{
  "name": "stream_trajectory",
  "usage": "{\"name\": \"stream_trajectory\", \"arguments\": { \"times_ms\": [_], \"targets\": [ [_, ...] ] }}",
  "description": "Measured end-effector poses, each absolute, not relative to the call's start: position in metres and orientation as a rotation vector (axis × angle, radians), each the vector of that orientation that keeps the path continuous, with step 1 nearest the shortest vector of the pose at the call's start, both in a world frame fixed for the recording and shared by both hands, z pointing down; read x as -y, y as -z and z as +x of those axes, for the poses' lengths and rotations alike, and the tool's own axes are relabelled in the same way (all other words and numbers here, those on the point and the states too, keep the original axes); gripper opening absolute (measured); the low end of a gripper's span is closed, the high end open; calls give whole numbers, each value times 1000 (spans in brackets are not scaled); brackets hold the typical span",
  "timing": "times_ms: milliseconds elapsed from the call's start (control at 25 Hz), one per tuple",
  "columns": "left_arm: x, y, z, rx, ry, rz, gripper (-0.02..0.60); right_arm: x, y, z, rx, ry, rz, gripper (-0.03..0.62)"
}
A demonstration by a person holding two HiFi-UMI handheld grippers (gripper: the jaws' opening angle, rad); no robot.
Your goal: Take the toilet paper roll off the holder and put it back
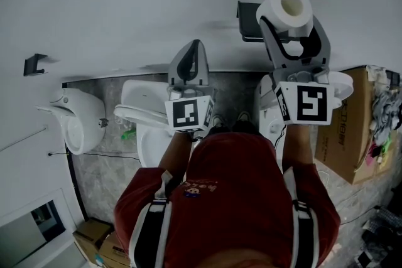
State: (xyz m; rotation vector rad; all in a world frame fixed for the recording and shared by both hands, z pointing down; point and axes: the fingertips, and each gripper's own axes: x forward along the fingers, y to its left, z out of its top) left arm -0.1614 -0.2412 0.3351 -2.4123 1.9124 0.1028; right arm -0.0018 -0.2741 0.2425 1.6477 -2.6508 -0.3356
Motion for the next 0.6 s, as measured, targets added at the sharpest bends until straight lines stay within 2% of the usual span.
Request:
{"name": "stream_trajectory", "arguments": {
  "times_ms": [600],
  "targets": [
    [237,-325,-145,-1873,-85,-2414,14,240,-268,76,2530,306,1873,322]
  ]
}}
